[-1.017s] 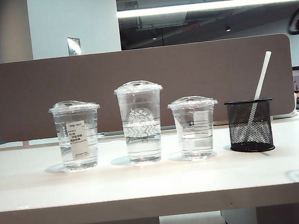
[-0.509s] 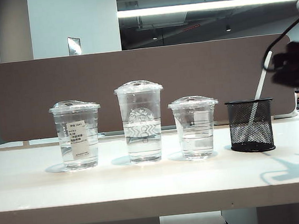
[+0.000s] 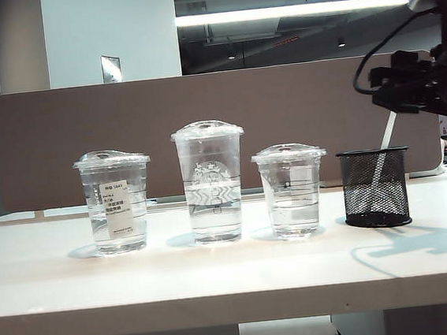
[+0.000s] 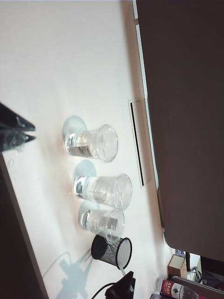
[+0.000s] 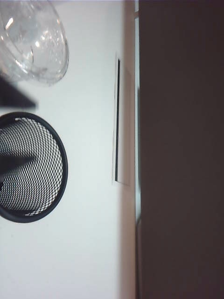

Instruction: Pick up the straw and insert it into the large coffee cup.

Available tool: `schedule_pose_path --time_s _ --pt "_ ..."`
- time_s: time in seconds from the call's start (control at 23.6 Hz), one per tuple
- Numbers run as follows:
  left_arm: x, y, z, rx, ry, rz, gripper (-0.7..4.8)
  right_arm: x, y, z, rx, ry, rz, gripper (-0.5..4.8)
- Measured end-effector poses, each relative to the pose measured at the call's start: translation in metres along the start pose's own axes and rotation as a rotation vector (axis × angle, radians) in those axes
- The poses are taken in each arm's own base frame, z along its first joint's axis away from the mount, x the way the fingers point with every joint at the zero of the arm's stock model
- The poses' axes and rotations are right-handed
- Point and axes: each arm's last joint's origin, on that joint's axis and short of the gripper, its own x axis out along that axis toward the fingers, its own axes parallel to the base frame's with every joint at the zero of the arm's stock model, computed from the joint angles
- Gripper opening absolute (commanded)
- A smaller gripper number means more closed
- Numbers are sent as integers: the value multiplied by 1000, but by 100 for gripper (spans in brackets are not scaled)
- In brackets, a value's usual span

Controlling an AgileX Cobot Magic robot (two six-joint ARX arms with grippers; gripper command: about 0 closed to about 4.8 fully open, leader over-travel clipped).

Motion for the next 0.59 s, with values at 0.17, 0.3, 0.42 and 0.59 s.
schedule_pose_path --time_s 0.17,0.3,0.42,0.59 --pt "0 0 0 0 0 0 -4 4 0 0 1 25 -3 76" --pt "0 0 0 0 0 0 -4 4 0 -2 1 48 -5 75" --pt "0 0 0 0 0 0 -4 4 0 -2 2 52 -5 -8" --pt "0 0 0 0 0 0 -4 5 0 -1 1 47 -5 -6"
